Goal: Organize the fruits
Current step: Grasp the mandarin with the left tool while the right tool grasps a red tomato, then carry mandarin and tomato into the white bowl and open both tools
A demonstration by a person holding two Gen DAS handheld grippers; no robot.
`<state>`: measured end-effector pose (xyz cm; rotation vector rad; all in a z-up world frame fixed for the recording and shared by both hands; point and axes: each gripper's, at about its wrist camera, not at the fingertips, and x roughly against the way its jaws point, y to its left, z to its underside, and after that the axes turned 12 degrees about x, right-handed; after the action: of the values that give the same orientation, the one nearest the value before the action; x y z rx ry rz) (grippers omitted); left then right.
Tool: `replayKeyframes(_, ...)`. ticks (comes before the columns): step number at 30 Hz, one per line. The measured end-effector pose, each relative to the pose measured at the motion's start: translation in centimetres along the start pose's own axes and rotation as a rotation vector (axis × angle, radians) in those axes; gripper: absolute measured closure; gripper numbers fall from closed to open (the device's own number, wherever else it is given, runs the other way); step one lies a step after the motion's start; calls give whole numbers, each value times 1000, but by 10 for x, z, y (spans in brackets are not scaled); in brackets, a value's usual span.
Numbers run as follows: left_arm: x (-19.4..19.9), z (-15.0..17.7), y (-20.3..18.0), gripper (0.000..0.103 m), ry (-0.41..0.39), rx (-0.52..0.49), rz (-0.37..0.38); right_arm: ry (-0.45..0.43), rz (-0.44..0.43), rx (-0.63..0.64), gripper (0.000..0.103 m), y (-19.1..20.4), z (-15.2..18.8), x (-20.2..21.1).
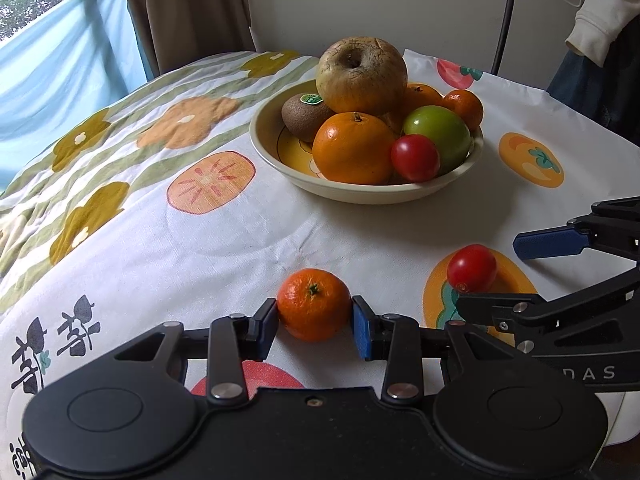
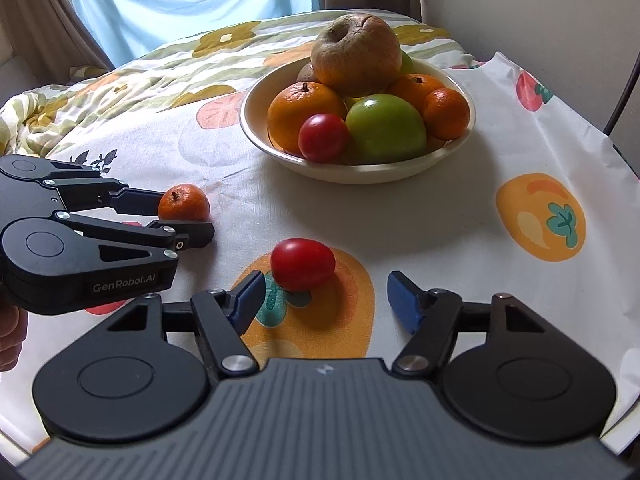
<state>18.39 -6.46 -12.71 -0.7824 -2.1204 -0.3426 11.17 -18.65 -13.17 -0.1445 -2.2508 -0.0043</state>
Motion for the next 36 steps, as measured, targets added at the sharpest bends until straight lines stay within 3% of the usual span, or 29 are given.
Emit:
replayKeyframes(5, 7, 7, -3, 60, 5, -6, -31, -5, -5, 17, 31, 6, -4, -4)
replayKeyframes(6, 8, 8, -3, 60, 6, -7, -36, -6, -10, 22, 35, 7, -5, -5)
replayKeyframes(7, 10, 10, -3, 60, 8, -5, -40, -5, -17, 33, 47, 8, -6, -6)
replayKeyframes(8, 11, 11, -4, 60, 10, -3, -44, -5, -15, 42, 52, 9, -7, -6)
replayKeyframes(20, 50, 4, -9, 60, -27, 103, -79, -36, -39, 57, 53, -1, -22, 19)
replayKeyframes(36, 78, -48, -47, 60, -93, 265, -138, -102, -96, 134, 53, -62, -69, 53)
